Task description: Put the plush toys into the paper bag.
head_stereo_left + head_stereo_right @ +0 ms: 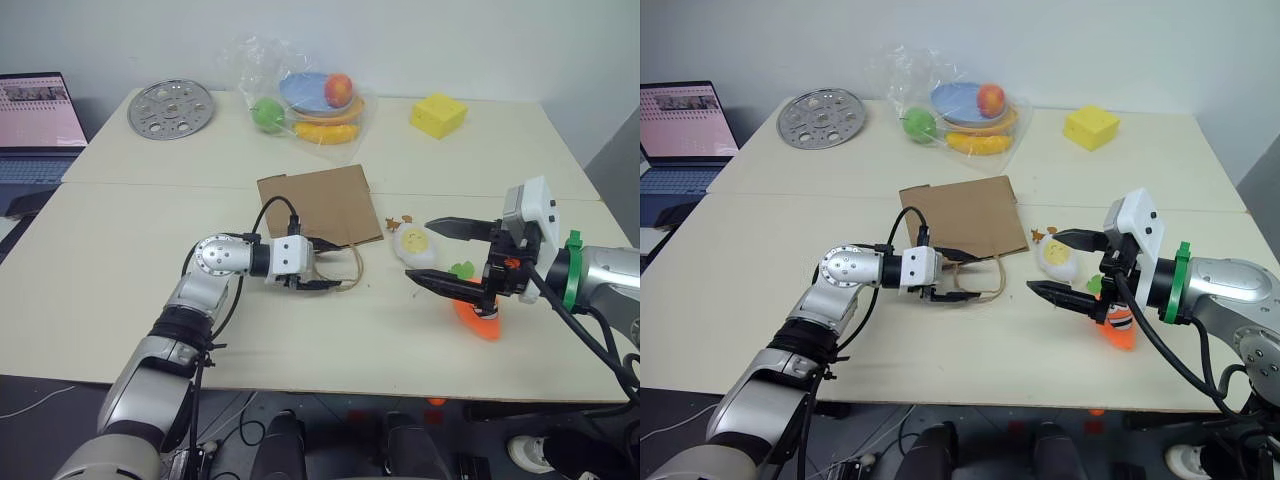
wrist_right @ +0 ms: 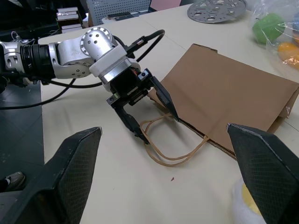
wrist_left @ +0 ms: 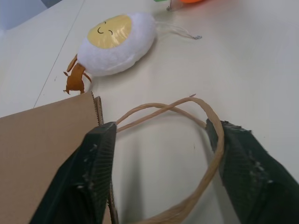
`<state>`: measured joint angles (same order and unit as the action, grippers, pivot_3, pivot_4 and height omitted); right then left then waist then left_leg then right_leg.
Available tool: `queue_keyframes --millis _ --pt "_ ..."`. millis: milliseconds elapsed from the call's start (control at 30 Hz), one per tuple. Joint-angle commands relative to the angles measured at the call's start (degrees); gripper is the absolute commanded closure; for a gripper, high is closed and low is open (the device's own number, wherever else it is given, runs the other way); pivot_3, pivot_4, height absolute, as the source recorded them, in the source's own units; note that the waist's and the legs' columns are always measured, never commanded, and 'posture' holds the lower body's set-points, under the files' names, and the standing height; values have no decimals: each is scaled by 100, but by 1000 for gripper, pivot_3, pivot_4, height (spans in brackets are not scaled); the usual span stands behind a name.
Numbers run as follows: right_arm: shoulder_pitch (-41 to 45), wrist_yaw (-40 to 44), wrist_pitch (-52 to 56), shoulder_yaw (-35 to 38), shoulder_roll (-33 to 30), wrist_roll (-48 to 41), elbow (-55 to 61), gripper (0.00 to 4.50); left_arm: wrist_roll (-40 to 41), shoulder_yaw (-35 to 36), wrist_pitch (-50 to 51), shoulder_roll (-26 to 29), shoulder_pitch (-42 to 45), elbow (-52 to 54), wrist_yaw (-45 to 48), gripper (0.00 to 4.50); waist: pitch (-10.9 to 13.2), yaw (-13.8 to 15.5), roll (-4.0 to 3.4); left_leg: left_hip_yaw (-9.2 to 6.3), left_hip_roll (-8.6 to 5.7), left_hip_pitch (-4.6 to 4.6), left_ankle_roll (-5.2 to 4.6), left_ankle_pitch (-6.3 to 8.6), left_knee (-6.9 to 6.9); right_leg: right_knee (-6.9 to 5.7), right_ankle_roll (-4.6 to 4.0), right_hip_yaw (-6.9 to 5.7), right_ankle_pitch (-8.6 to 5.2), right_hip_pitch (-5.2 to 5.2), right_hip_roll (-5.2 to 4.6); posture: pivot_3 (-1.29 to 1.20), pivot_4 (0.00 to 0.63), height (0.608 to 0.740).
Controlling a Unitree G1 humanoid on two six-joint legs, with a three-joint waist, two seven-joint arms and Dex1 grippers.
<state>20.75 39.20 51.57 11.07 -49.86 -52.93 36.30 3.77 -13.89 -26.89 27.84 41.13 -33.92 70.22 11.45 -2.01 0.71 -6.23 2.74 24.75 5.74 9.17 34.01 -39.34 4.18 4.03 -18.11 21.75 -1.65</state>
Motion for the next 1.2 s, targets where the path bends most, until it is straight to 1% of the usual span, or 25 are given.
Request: queue_keyframes --millis 33,167,233,300,433,567,667,767,867,900,967,1033,1100,1200 --pt "57 34 -132 92 -31 -19 94 0 194 186 9 0 122 74 40 2629 0 0 0 0 0 0 0 0 0 0 0 0 0 0 0 0 150 740" --pt "67 32 -158 77 -25 20 84 0 518 337 509 -45 150 206 158 3890 0 1 0 0 0 0 0 0 0 0 0 0 0 0 0 0 150 740" --pt "32 14 -171 70 -7 39 86 0 999 564 1364 -100 203 425 179 4475 0 -1 0 0 0 0 0 0 0 -1 0 0 0 0 0 0 150 740" --pt "-9 1 -185 72 2 50 98 0 1221 702 1817 -99 239 600 197 4475 0 -1 0 -2 0 0 0 0 1 -4 0 -1 0 0 0 0 150 740" --pt "-62 -128 -233 44 84 122 80 0 1812 1099 2924 -75 575 986 109 4475 0 -1 1 -4 0 0 0 0 3 -6 0 -3 0 0 0 0 150 740" --pt "96 -451 -311 -235 348 453 -6 0 2105 1372 3702 -41 878 1166 -25 4475 0 -15 0 -4 0 -1 0 0 4 -7 0 -3 0 0 1 0 150 740" --pt "253 -758 -333 -616 633 816 -62 0 2182 1518 3973 -51 1060 1170 -178 4475 0 -44 0 -5 0 -3 0 -1 5 -12 1 -3 0 0 2 0 150 740" --pt "455 -1124 -319 -1084 1138 1127 -184 0 2117 1541 3994 -47 1094 1145 -192 4475 0 -82 0 -5 1 -3 1 -1 4 -11 0 -3 0 0 2 0 150 740" --pt "757 -1847 -222 -1383 1943 1499 -621 584 2091 1530 4064 -49 1114 1178 -219 4500 0 -115 1 -8 1 -2 1 -1 3 -13 0 -4 0 2 3 0 150 740" --pt "835 -1978 -256 -1507 2135 1667 -736 996 2085 1519 4054 -52 1112 1205 -215 4500 0 -120 0 -7 1 -2 1 -1 4 -16 0 -3 0 2 3 0 150 740" --pt "968 -2135 -375 -1724 2416 1995 -929 1674 2090 1512 4055 -67 1104 1266 -218 4500 0 -122 0 -8 1 -2 1 -1 4 -19 0 -4 0 3 3 0 150 740" --pt "1157 -2309 -720 -2017 2734 2492 -1300 2456 2121 1521 4098 -91 1084 1386 -256 4500 0 -125 0 -9 1 -2 1 -1 3 -20 0 -5 0 4 3 0 150 740" --pt "1250 -2344 -926 -2119 2912 2780 -1540 3228 2106 1520 4095 -94 1066 1438 -271 4500 0 -124 1 -9 1 -2 1 -1 3 -22 0 -5 0 6 3 0 150 740" --pt "1444 -2339 -1452 -2342 3205 3299 -2252 4364 2085 1540 4104 -89 1028 1499 -329 4500 0 -123 0 -10 1 -2 1 -1 2 -23 0 -6 0 7 3 0 150 740"
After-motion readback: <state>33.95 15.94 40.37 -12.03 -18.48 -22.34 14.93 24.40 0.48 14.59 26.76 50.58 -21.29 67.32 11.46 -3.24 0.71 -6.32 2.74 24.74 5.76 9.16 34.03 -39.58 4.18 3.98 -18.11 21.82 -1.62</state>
